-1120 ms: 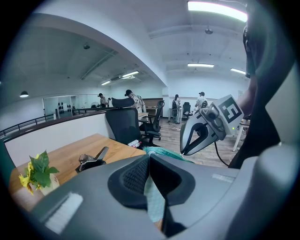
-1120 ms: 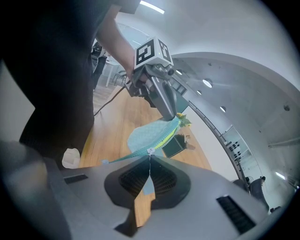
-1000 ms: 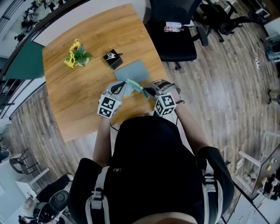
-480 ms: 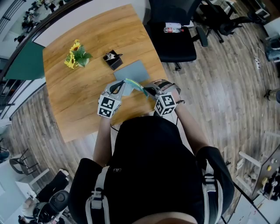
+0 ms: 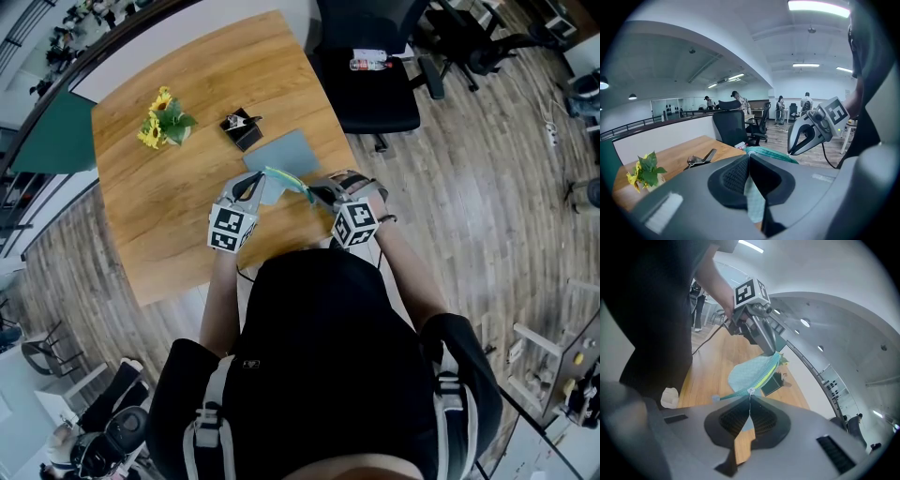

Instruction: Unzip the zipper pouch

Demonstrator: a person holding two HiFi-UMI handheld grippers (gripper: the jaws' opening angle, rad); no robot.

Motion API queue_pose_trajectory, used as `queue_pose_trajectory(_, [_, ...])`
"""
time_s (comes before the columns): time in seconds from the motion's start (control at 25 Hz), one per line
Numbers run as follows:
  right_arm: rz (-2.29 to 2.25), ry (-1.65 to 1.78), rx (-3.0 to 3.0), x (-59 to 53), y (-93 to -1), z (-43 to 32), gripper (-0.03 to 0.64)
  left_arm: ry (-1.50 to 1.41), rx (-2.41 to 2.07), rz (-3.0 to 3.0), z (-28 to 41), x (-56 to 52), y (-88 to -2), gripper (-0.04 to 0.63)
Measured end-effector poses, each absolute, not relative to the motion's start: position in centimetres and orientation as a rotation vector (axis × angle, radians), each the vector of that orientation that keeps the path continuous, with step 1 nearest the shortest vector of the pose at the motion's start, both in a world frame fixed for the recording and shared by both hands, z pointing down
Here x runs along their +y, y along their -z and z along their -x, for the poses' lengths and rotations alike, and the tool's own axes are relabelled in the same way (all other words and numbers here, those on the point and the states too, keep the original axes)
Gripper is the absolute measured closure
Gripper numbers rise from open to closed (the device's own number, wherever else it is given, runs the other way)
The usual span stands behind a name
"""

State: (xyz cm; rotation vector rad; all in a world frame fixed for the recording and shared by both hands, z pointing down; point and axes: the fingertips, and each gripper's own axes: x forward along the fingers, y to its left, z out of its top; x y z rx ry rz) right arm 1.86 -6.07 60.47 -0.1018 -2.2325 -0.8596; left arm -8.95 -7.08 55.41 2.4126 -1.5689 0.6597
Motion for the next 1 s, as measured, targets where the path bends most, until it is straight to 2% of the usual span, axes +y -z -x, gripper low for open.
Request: queue_pose_trajectory(1.0, [0.091, 0.825, -2.224, -6.1, -61.2, -3.3, 0.611, -0.597, -1.638, -2.371, 10.4, -7.4, -54.8, 0.586])
